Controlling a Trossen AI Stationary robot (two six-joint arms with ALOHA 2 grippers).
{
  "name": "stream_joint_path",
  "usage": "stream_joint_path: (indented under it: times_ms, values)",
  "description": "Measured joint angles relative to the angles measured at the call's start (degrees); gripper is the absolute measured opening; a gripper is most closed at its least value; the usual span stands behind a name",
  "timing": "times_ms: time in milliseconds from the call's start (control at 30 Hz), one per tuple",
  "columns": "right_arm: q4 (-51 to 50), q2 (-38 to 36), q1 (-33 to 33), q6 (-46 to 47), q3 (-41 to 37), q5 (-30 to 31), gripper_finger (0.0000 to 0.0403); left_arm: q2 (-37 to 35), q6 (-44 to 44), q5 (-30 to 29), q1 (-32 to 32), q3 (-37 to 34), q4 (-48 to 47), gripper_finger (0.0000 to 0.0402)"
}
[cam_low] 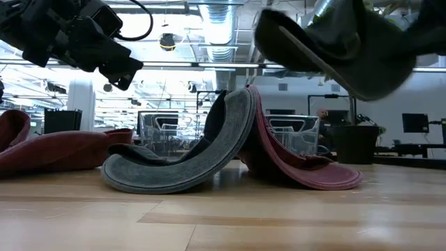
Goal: Pick & Place hat
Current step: Put the right black cap into the left transparent bin
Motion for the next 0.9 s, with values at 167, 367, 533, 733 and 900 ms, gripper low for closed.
stream_joint_path:
  times_ms: [167, 367, 533, 733, 900]
  values:
    - [4.7, 0.0, -4.5, -16.2, 0.4, 6.2, 0.0001, 0.0, 0.0, 0.0, 0.0, 0.0, 1.4, 0.0145]
    - [16.7, 0.0, -10.1, -36.8, 0.4, 11.3, 0.0001, 0.0, 0.0, 0.0, 0.0, 0.0, 5.8, 0.0145]
    - [27.0, 0.0, -14.1, -50.7, 0.4, 11.3, 0.0001, 0.0, 0.0, 0.0, 0.0, 0.0, 12.3, 0.0145]
    - [39.0, 0.0, -16.7, -65.8, 0.4, 10.7, 0.0001, 0.0, 0.0, 0.0, 0.0, 0.0, 21.2, 0.0145]
    - [45.5, 0.3, -17.4, -73.6, 0.4, 10.4, 0.0001, 0.0, 0.2, 0.0, 0.0, 0.0, 25.8, 0.0145]
